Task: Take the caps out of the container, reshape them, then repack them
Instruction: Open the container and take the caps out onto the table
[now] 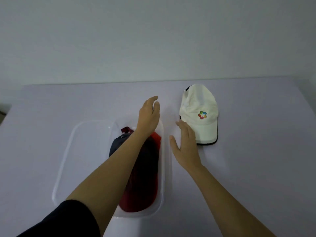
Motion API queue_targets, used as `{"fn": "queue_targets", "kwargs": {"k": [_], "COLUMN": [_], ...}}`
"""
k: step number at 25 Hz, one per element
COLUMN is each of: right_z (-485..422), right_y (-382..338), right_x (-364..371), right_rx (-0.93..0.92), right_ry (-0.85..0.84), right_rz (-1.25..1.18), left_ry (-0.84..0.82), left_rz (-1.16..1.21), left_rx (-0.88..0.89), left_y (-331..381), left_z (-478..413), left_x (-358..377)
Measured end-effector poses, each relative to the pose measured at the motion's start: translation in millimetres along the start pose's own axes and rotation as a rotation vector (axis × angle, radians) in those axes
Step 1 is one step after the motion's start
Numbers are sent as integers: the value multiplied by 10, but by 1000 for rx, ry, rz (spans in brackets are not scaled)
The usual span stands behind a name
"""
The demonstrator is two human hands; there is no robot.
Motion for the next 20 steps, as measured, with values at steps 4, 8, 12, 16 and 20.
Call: {"fn": "queue_targets", "kwargs": {"k": [4, 8, 12, 16, 20], "right_z": [500, 698, 623, 580, 488], "right_y": [-573, -634, -601, -794, -1068], "right_x": [572, 1039, 1035, 826, 439], "right_rx": [-43, 241, 283, 152, 103], "right_ry": [-209, -337, -294, -217, -68], "right_rz": [64, 15, 28, -67, -353], "left_ry": [-8, -191, -200, -150, -91], "left_rz": [-154, -408, -421, -408, -362], "left_rx": [-94, -192, -168, -36, 61], "left_y": [-565, -1083, -1131, -839, -155], "left_z": [378, 623, 596, 603, 578], "left_x": [-642, -744, -752, -979, -1239]}}
Point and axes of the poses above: each hand's wrist, its own z-axis away from the middle knuckle, its own x-axis out of the palm, y = z × x, the point moved 5 cm from there along -z, towards the middle knuckle
